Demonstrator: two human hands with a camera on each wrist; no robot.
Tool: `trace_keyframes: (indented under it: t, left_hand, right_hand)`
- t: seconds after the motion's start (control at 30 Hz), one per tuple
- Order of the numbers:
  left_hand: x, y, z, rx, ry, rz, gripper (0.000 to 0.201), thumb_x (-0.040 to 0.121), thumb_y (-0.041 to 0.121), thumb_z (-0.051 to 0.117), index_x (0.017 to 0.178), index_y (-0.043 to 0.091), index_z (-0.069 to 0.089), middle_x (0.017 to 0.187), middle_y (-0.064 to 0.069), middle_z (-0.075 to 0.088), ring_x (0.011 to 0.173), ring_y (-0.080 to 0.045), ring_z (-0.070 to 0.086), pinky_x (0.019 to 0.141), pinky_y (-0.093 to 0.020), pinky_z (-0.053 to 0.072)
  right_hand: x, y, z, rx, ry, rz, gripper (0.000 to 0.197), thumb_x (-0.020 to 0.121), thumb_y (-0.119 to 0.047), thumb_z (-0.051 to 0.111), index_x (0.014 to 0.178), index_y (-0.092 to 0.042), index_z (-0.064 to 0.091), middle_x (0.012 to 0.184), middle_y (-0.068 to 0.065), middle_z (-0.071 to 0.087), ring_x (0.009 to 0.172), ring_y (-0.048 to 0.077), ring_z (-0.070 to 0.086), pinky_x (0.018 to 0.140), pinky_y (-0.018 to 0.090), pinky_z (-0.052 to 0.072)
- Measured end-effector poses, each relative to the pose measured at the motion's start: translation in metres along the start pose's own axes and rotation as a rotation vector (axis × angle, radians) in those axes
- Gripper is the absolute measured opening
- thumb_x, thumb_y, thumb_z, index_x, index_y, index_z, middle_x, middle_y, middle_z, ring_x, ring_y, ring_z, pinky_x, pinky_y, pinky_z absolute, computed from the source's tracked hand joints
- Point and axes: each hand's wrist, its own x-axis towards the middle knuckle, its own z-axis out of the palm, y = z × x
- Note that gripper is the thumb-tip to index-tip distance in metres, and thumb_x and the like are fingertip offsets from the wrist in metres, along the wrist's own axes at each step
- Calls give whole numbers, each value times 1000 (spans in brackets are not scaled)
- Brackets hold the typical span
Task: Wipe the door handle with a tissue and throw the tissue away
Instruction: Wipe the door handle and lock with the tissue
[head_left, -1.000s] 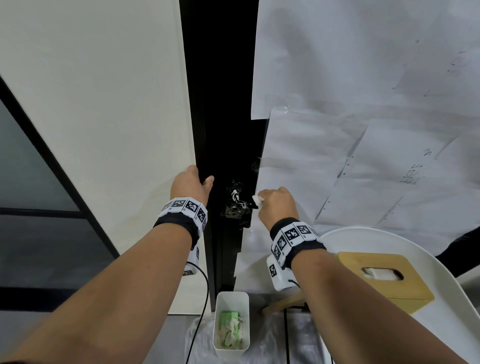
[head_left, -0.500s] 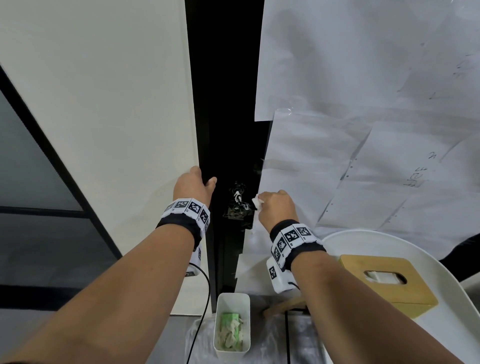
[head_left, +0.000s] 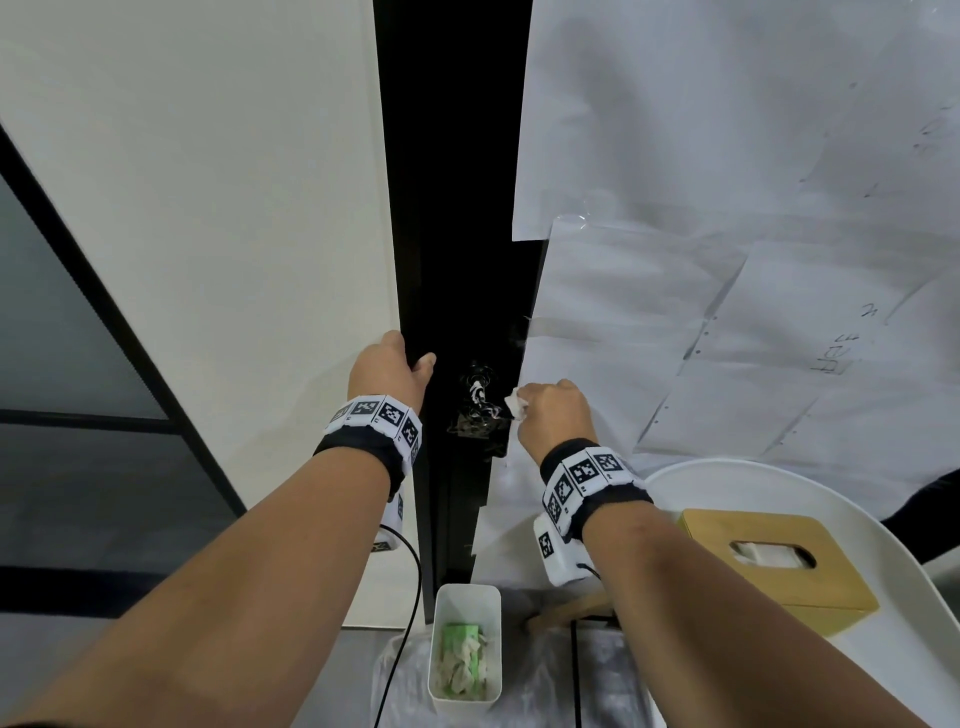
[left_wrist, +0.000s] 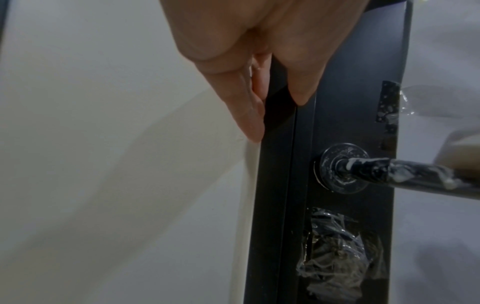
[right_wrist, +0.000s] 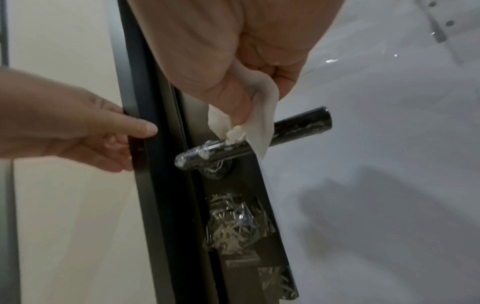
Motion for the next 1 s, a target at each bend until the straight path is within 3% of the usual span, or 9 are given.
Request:
trace_keyframes:
  t: [0.07,0.17,0.27,0.37,0.57,0.73,0.83,0.93,1.0]
  left_hand:
    - [0,-1,0,-3,1,2,34,91,39,58,84,10,43,68,-3,47,65,-24,48,57,-30,36]
    - [0,0,1,-3,6,11,34,91,40,58,89,7,49,73,-6,51,65,-24,48,57,-30,36]
    - [1,-2,0,-4,-1,25,37,91,42,58,94,6,52,74,-5,51,66,-23,48,57,-30,36]
    - [3,-2,-4,18,-25,32,35,90,45,59,90,11,50,71,-2,51,68,-22,48,60,-30,38]
    - [-1,-1,-6,-103,-14,-28,39,88,47,59,77,10,55,64,-2,56,59,-16,49,46,-22,31]
    - [-11,-9,-9,-277,-55,66,20,88,38,63,87,20,70,79,6,67,76,-8,60,71,-19,43]
    - [-13,-15,-3,-298,-137,151,12,84,35,68,87,25,73,87,5,70,81,-7,66,80,-23,53]
    - [-15,-18,3,-307,-185,171,21,76,54,66,74,34,73,90,6,67,84,-5,64,81,-32,56]
    - [-18,-16,2,-312,-197,152,28,72,62,65,75,35,73,97,7,60,89,-4,59,84,-28,53]
  right_hand:
    - [-2,-4,6,-24,-42,-7,34,73,9,46,87,-13,67,78,10,66,92,27,50,69,26,35]
    - [-3,-11,13,-33,-117,-47,35,69,10,43,65,-24,47,74,5,52,85,23,47,67,24,30]
    - [-3,-14,6,37,-105,-64,36,77,9,45,91,-15,68,87,11,59,96,27,56,71,25,40]
    - [-4,-8,-2,86,-63,-18,45,87,3,47,121,-19,63,110,11,61,107,25,55,90,29,45]
    - [1,-9,-4,140,-53,7,27,95,-9,46,115,-11,64,114,10,64,111,26,56,90,29,43]
    - [7,-11,-5,236,-7,38,23,96,-14,48,102,-11,69,104,7,59,105,24,58,78,20,35]
    - [9,-19,-6,253,-15,28,26,96,-16,49,114,-9,66,116,10,60,112,25,56,86,21,36]
    - [10,-27,-2,241,-43,12,31,97,-20,47,123,-11,62,122,11,57,116,25,53,92,20,35]
    - [10,-33,2,235,-64,3,31,98,-21,47,123,-11,62,122,11,56,115,25,53,93,23,37]
